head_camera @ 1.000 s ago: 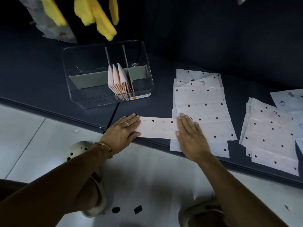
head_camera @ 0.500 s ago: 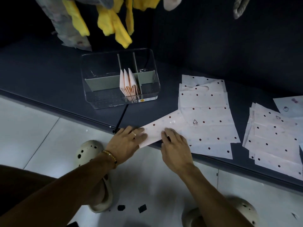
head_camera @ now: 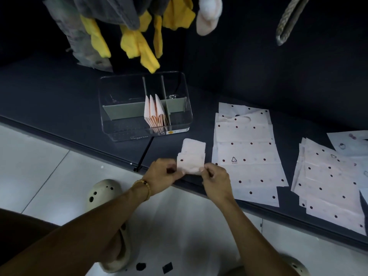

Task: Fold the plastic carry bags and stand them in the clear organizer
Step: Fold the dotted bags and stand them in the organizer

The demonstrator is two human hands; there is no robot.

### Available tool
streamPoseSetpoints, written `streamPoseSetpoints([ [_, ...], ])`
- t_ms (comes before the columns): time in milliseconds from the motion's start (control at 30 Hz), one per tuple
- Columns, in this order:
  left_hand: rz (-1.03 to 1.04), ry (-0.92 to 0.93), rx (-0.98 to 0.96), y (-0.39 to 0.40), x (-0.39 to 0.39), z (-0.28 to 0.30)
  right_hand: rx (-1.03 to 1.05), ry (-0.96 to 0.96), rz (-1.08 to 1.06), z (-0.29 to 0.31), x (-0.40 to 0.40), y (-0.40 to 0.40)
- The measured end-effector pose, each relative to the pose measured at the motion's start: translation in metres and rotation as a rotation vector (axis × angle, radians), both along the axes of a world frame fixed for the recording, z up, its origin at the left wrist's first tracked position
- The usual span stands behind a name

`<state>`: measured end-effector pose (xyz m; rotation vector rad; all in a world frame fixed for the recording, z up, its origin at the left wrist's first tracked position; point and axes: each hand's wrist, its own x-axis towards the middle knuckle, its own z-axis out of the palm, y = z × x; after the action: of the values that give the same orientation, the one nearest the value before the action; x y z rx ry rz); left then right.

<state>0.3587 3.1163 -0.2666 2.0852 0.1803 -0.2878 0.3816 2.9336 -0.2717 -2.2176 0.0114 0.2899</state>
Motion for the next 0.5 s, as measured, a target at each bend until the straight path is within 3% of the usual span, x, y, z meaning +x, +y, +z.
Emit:
streamPoseSetpoints([
  [67, 0.025, -0.003, 0.122, -0.001, 0.007, -0.004, 0.047, 0.099, -0.065, -0.001, 0.008, 0.001],
  [267, 0.061, 0.09, 0.36, -0.012, 0.018, -0.011, -0.152, 0.084, -0.138, -0.006, 0.021, 0.014],
  [500, 0.128, 0.092, 0.6, -0.017, 0.017, -0.01, -0.333, -0.04, -0.019, -0.008, 0.027, 0.022],
])
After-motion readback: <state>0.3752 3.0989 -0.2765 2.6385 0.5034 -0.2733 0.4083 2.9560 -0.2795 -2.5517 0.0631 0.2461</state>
